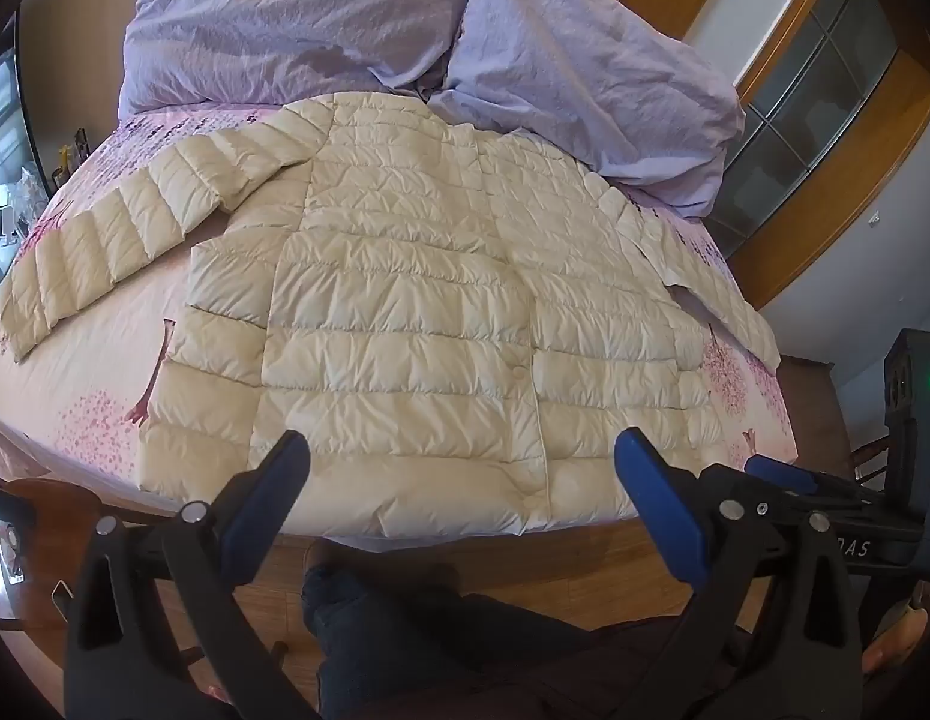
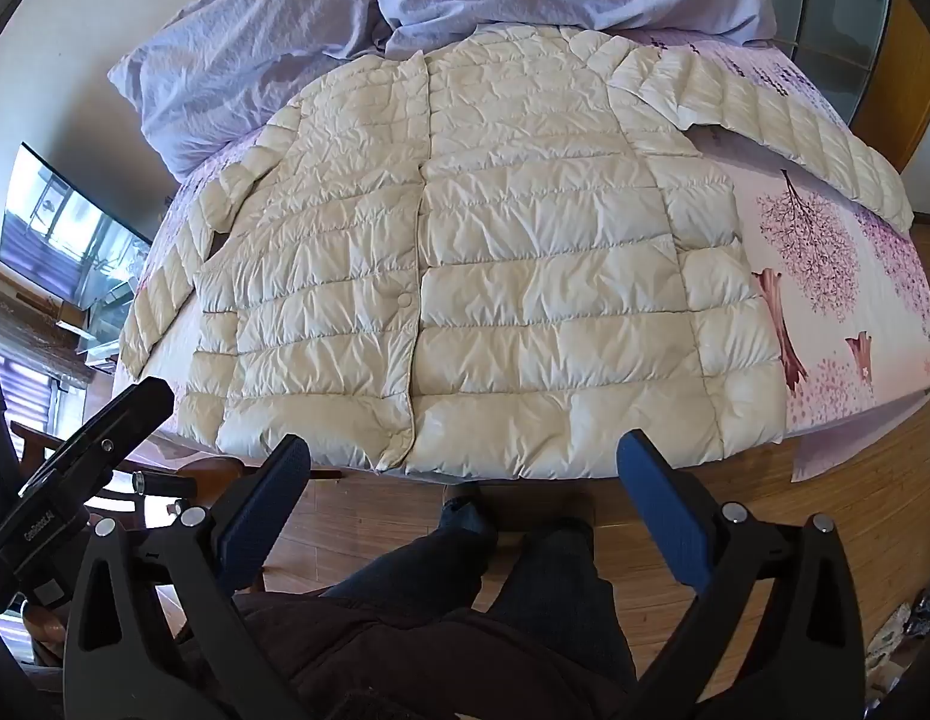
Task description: Fold large clothes
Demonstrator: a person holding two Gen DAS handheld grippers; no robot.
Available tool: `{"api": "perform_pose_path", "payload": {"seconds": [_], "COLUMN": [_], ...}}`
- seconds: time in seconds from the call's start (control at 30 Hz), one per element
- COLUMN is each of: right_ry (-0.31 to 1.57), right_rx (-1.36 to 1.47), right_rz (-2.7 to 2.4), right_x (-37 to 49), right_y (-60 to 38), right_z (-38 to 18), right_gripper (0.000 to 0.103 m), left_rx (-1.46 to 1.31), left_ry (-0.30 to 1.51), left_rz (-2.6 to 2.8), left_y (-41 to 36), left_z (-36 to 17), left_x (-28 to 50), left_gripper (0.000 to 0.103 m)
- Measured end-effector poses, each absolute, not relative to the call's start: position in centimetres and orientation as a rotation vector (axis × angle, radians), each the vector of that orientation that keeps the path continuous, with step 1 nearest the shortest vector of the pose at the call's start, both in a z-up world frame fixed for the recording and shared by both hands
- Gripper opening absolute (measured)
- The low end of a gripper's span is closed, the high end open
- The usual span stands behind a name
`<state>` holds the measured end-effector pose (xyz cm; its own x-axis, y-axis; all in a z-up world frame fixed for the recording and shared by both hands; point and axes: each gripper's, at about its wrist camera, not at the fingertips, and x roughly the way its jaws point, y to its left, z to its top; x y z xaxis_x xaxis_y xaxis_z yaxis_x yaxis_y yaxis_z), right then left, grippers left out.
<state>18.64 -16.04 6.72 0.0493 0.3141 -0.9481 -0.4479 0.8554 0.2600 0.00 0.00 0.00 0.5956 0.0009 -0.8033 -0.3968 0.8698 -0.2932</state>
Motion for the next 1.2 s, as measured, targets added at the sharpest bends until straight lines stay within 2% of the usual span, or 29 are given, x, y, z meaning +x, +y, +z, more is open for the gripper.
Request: {"api": "perform_pose_path", "payload": {"seconds": [1.2], "right_ry": [1.414], "right_rx": [-0.111], "right_rz": [0.581], "right_x": [19.39], "right_y": [-15.86], "right_z": [6.65], "right_gripper": [0.102], "left_rx": [-0.483], "left_ry": [0.916], "left_rz": [0.238], "left_y": [0.01], "left_z": [-0.03], "left_x": [0.0], "left_gripper": [0.101]}}
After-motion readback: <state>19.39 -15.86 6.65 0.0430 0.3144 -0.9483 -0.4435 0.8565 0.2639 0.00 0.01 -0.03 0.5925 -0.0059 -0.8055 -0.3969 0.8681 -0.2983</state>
